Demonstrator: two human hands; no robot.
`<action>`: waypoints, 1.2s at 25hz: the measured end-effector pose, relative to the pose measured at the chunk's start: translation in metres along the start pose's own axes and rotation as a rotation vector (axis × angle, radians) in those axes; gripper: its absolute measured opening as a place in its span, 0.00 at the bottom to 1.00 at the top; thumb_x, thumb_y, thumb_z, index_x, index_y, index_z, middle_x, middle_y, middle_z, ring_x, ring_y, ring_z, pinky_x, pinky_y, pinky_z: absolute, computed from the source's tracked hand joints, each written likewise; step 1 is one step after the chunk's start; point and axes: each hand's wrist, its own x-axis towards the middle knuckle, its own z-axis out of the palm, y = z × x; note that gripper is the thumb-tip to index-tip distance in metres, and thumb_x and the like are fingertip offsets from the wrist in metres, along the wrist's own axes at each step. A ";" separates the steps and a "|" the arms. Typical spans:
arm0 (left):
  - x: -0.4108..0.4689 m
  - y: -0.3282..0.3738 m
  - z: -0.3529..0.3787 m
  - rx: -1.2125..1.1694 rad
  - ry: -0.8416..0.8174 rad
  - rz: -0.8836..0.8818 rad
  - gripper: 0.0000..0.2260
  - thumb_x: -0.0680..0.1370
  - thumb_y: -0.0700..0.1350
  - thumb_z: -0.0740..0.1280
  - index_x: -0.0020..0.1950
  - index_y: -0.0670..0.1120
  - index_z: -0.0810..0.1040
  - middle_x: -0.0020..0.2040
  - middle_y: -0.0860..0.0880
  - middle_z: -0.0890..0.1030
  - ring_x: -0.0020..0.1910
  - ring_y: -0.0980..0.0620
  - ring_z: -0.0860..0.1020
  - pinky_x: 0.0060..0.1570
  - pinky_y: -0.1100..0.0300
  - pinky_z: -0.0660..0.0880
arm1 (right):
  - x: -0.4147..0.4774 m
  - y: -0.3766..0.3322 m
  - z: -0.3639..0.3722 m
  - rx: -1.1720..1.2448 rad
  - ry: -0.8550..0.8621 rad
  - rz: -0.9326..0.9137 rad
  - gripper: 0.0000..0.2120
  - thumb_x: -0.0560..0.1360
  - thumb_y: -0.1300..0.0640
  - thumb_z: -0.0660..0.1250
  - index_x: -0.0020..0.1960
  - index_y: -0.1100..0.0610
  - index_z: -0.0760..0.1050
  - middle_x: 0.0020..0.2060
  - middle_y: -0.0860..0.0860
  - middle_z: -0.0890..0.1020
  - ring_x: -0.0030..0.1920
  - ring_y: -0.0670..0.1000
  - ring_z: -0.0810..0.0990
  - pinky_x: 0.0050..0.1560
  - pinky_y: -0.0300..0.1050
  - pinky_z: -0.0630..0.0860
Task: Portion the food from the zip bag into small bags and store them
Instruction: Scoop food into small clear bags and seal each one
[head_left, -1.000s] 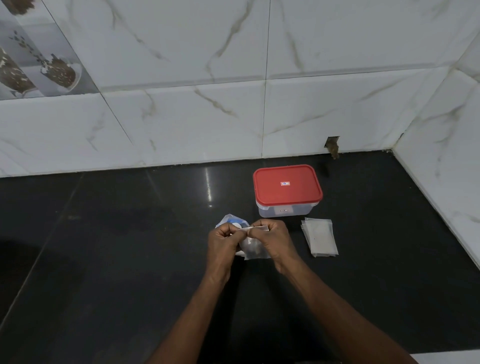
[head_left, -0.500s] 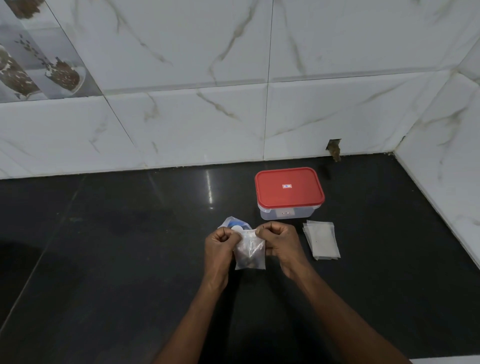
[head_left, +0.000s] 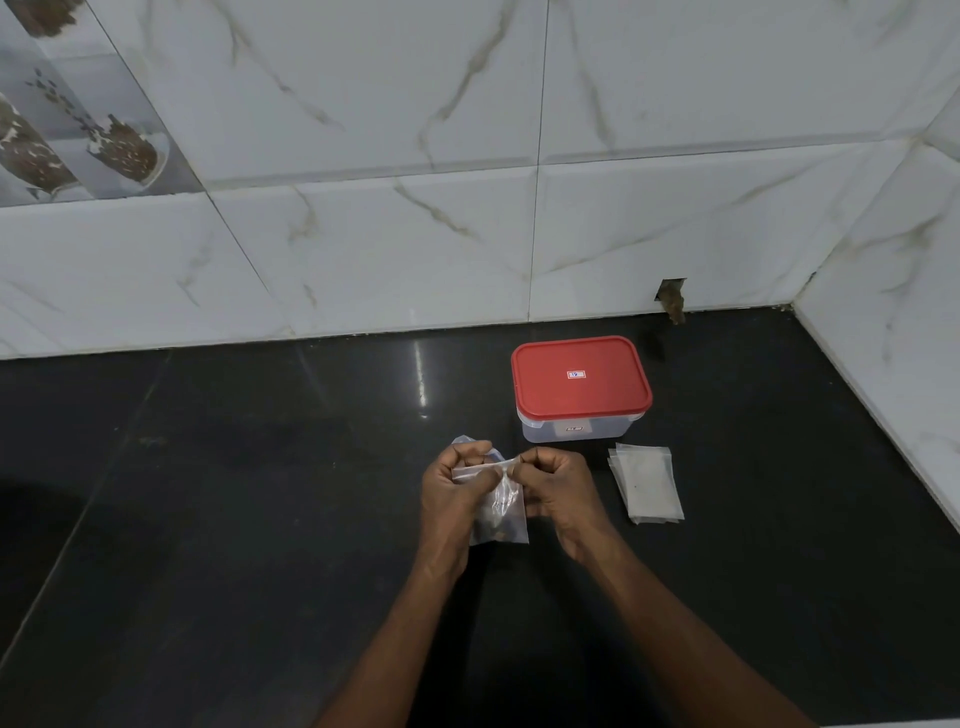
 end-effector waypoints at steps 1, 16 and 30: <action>0.001 0.000 0.001 0.011 0.015 -0.001 0.15 0.72 0.31 0.72 0.52 0.48 0.84 0.57 0.41 0.84 0.54 0.38 0.83 0.54 0.41 0.82 | 0.000 0.001 0.000 -0.007 0.009 0.001 0.03 0.74 0.63 0.70 0.45 0.62 0.82 0.40 0.57 0.86 0.40 0.54 0.85 0.41 0.51 0.83; -0.009 0.009 0.000 0.033 0.016 0.007 0.13 0.71 0.29 0.74 0.49 0.46 0.82 0.46 0.42 0.86 0.44 0.42 0.86 0.45 0.46 0.84 | 0.006 0.007 -0.002 -0.139 0.079 -0.016 0.03 0.73 0.62 0.70 0.42 0.59 0.83 0.37 0.54 0.86 0.40 0.54 0.85 0.43 0.50 0.83; -0.012 0.012 -0.001 0.050 -0.009 0.023 0.14 0.71 0.29 0.73 0.52 0.44 0.81 0.44 0.40 0.86 0.43 0.42 0.85 0.47 0.45 0.82 | 0.008 0.010 -0.004 -0.187 0.023 -0.029 0.03 0.73 0.62 0.71 0.43 0.60 0.82 0.37 0.55 0.85 0.40 0.51 0.84 0.42 0.44 0.80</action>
